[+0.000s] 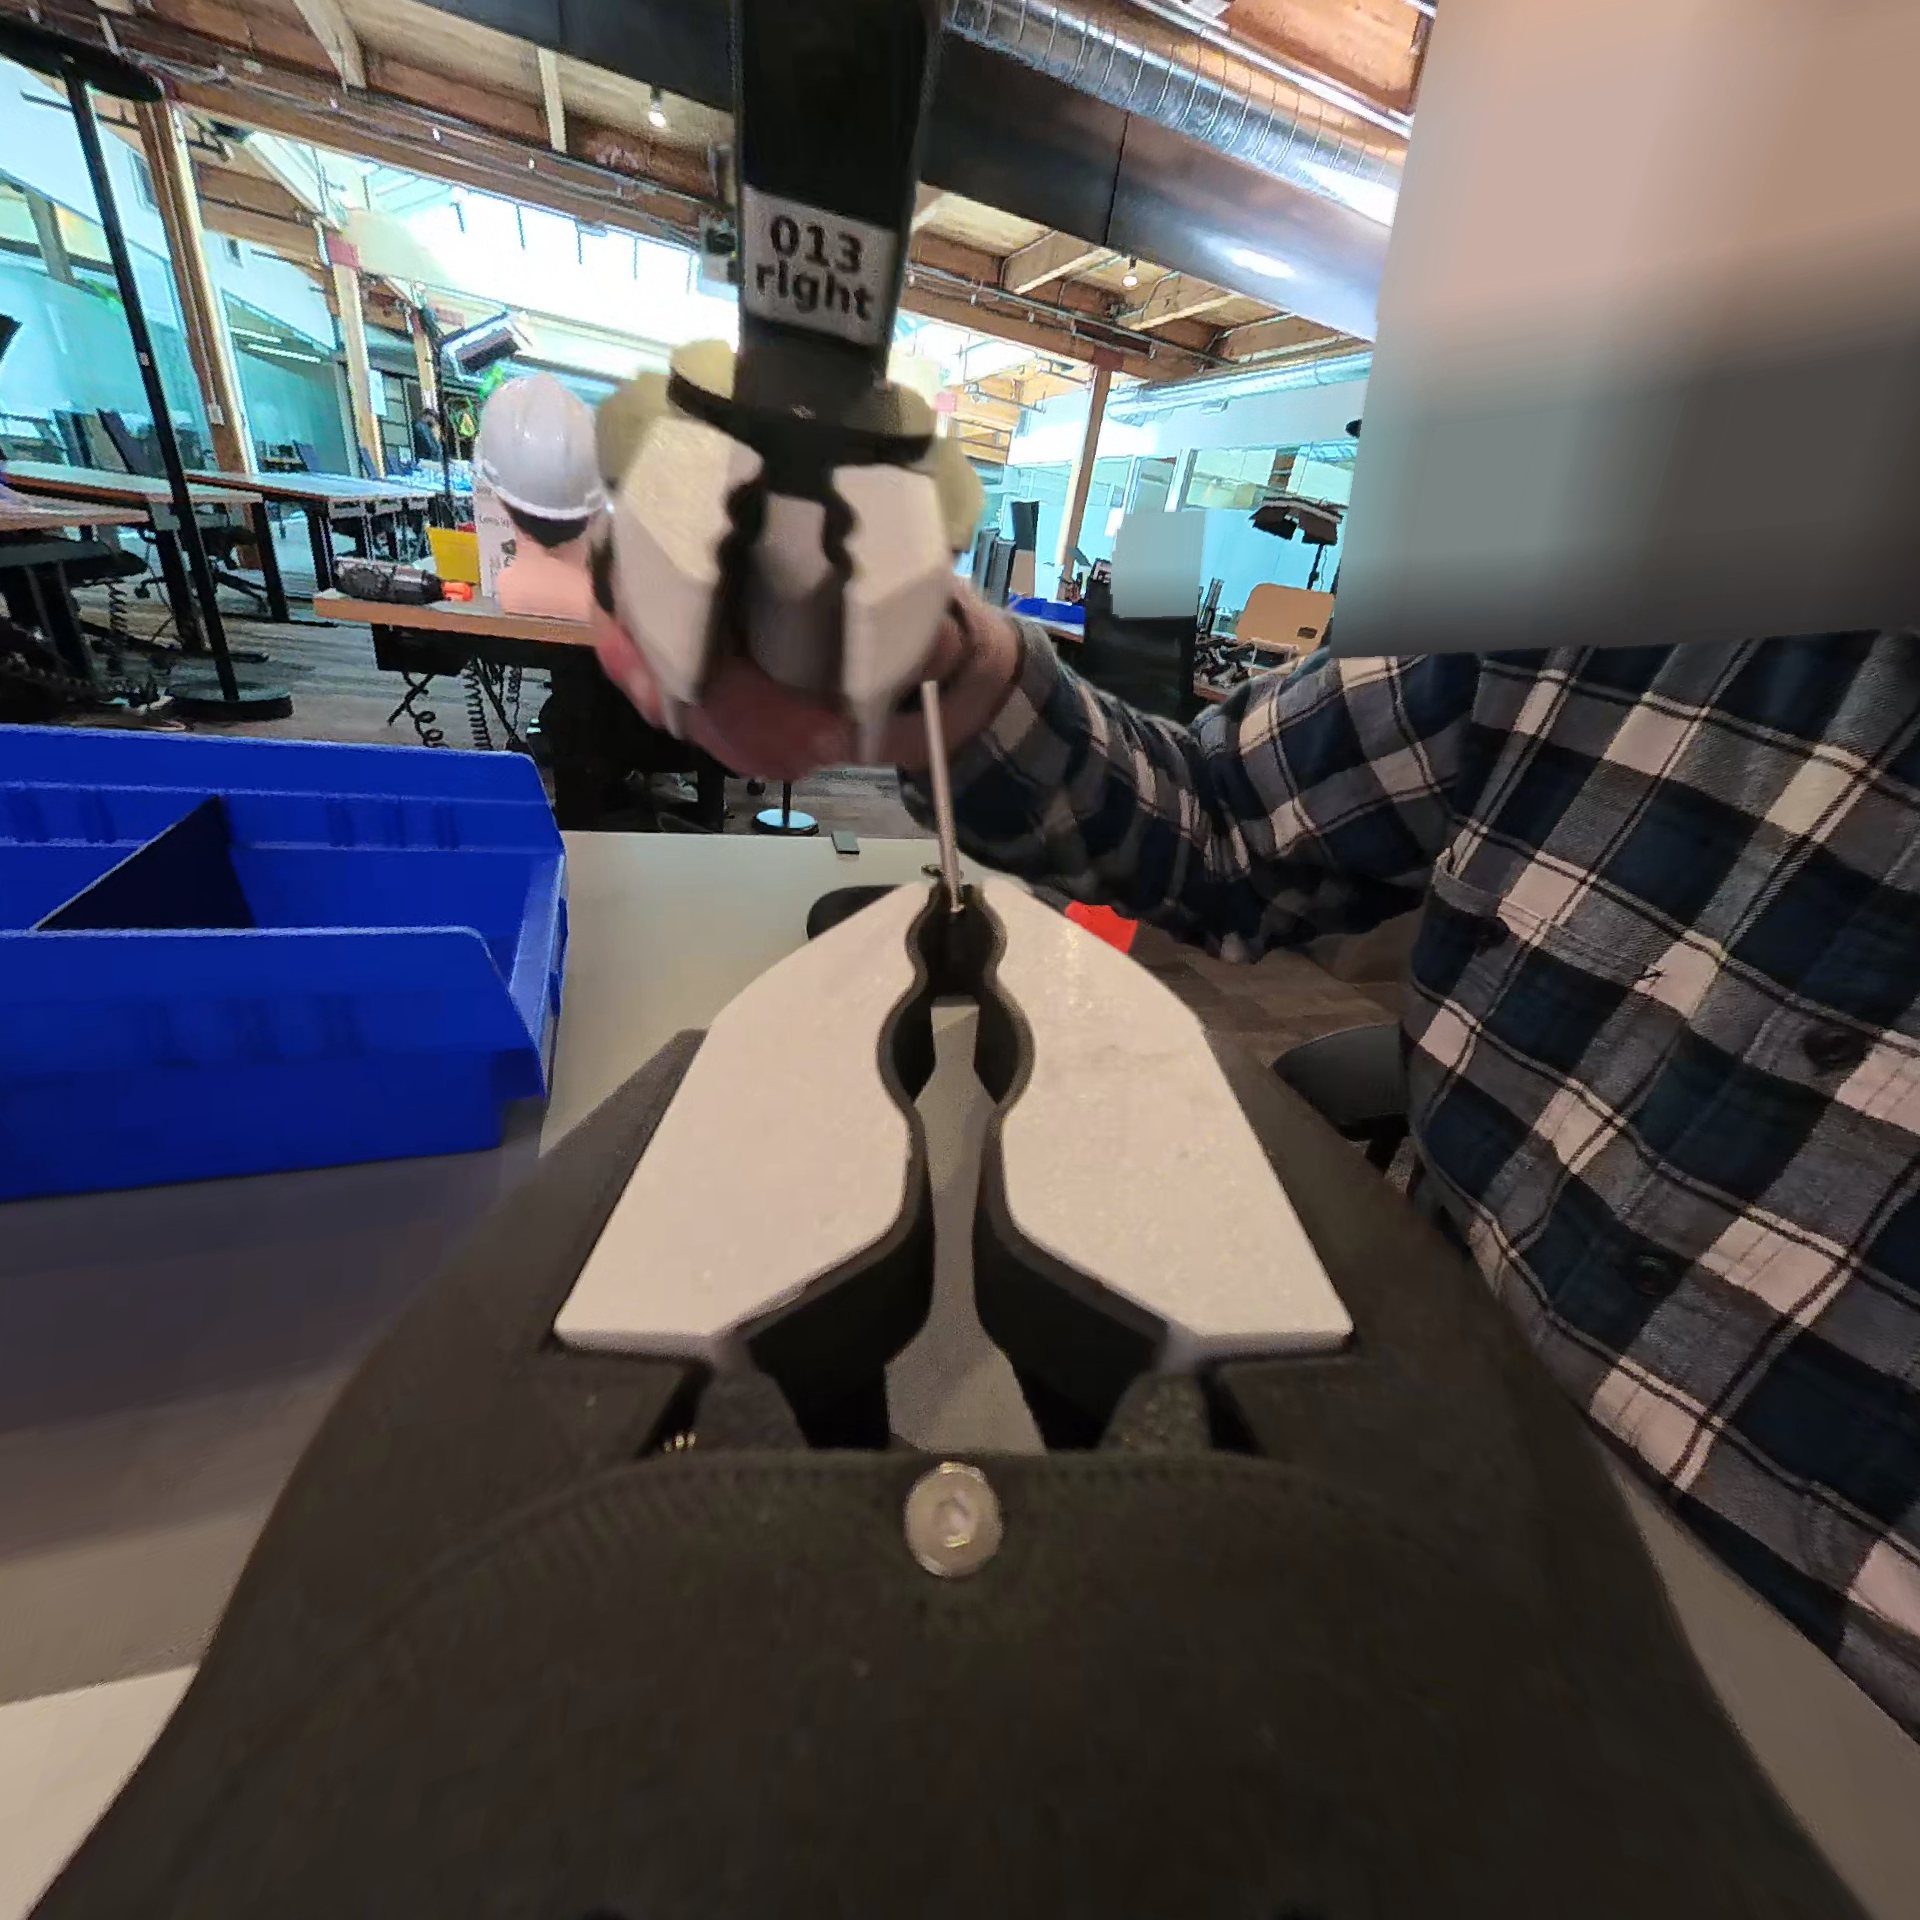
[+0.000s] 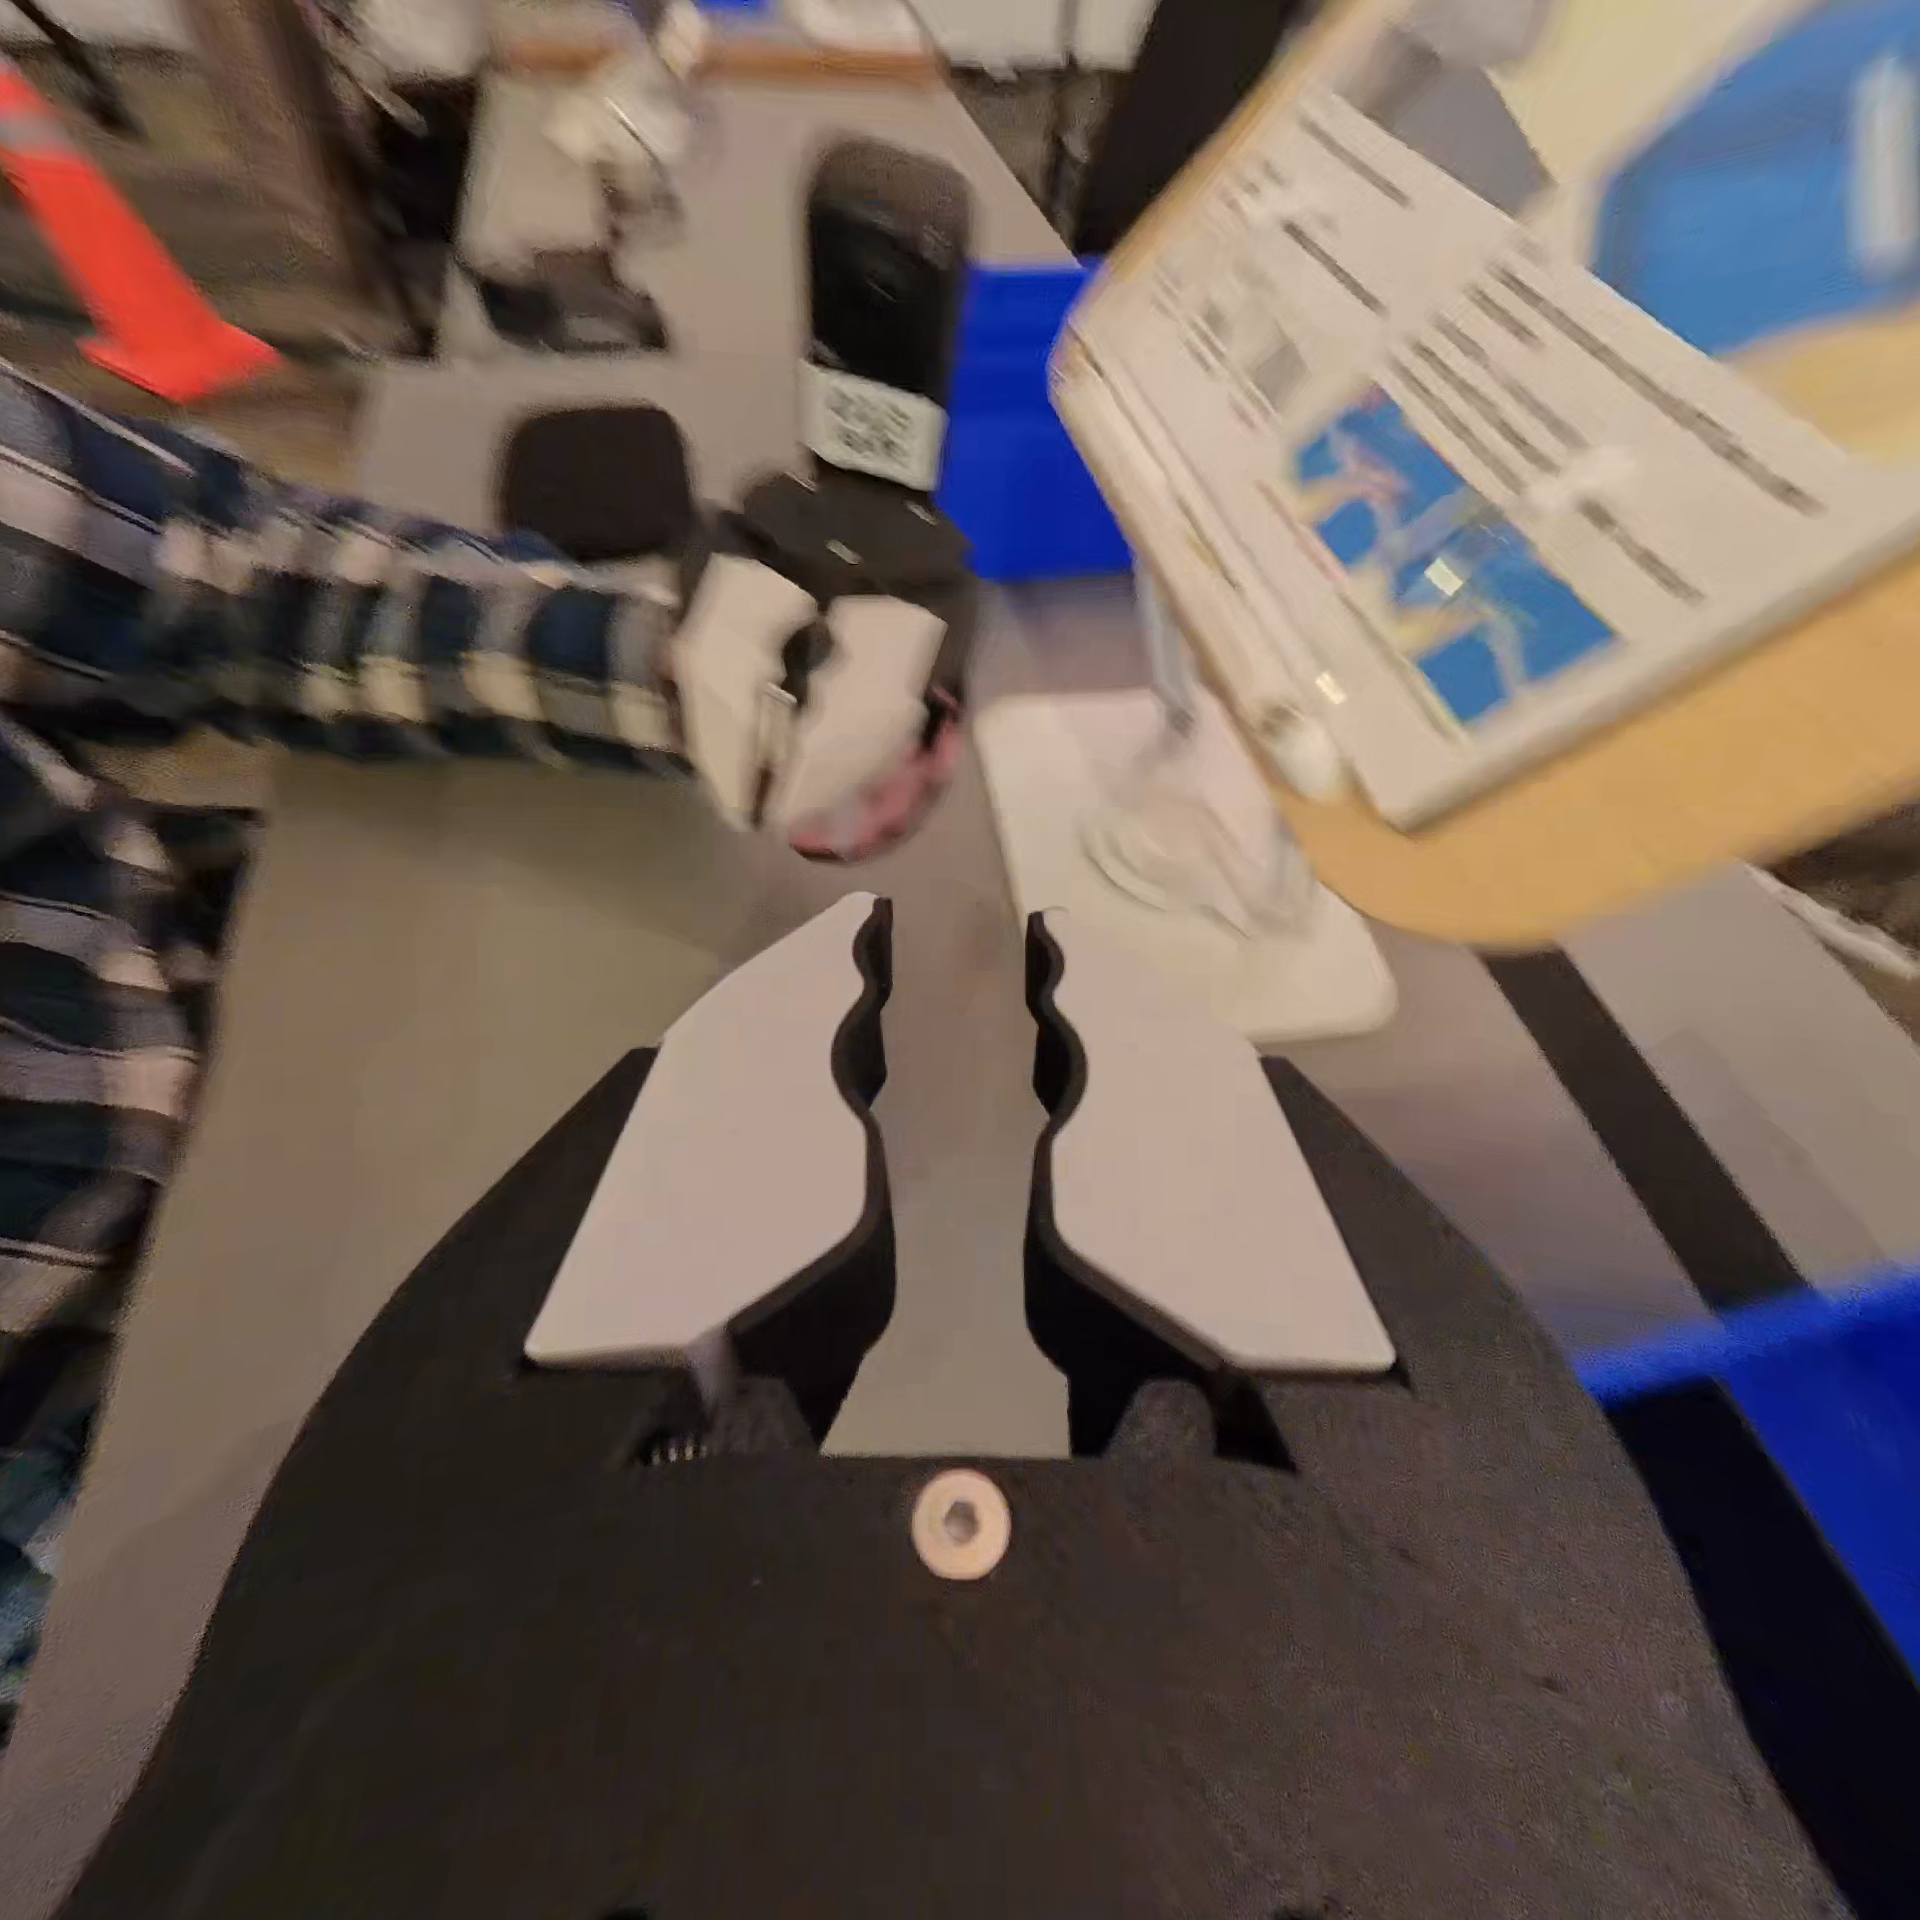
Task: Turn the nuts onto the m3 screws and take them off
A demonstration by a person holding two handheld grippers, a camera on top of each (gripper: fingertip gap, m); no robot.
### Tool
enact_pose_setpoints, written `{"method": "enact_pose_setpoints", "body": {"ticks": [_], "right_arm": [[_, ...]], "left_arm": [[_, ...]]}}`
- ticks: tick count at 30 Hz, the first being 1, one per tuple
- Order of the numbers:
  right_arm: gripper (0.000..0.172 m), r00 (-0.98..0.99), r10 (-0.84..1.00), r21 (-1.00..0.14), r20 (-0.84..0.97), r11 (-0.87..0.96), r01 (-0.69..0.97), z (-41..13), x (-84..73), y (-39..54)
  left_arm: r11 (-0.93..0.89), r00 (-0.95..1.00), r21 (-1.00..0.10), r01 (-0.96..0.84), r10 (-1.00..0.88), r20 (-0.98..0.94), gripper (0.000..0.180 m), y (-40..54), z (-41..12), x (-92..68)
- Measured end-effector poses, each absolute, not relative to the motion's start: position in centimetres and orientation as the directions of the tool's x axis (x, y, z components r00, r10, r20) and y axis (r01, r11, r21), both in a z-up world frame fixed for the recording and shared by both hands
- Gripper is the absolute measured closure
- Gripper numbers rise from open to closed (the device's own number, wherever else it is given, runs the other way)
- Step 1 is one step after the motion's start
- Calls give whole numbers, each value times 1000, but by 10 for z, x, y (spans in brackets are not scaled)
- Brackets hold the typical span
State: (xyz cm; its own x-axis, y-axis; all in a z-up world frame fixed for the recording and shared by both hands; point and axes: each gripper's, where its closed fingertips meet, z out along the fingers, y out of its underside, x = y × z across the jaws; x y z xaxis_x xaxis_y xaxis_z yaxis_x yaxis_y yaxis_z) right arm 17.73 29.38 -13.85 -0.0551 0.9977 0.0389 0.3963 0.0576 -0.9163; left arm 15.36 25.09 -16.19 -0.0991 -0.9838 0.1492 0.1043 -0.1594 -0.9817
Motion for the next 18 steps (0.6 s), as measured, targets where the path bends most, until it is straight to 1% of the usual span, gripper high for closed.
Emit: {"method": "enact_pose_setpoints", "body": {"ticks": [3,5,6,9,10,14,16,17,18], "right_arm": [[142,-140,990,-948,-13,32,318,-138,153,266],[144,-202,977,-973,-68,-19,231,-129,143,253],[145,-216,973,-976,-86,-38,217,-128,140,250],[158,-227,970,-976,-91,-41,215,-131,130,245],[168,-223,971,-977,-88,-40,208,-130,129,245],[169,-221,971,-978,-89,-43,206,-125,129,249],[169,-207,976,-976,-65,-18,218,-119,132,253],[169,-180,983,-976,-35,5,217,-113,136,261],[169,-147,989,-976,-1,31,215,-104,142,272]], "left_arm": [[-155,-110,-981,119,-984,142,178,247,-158,156],[-153,-115,-981,120,-984,140,178,245,-157,157],[-155,-121,-980,121,-983,141,178,244,-157,158],[-151,-128,-981,121,-982,136,177,242,-156,159],[-147,-134,-982,121,-982,131,177,241,-155,159],[-130,-100,-981,143,-988,116,177,243,-147,159],[-119,-75,-984,133,-991,109,174,247,-144,158],[-106,-72,-987,122,-993,98,176,247,-143,156],[-100,-51,-987,123,-994,95,174,249,-141,153]]}}
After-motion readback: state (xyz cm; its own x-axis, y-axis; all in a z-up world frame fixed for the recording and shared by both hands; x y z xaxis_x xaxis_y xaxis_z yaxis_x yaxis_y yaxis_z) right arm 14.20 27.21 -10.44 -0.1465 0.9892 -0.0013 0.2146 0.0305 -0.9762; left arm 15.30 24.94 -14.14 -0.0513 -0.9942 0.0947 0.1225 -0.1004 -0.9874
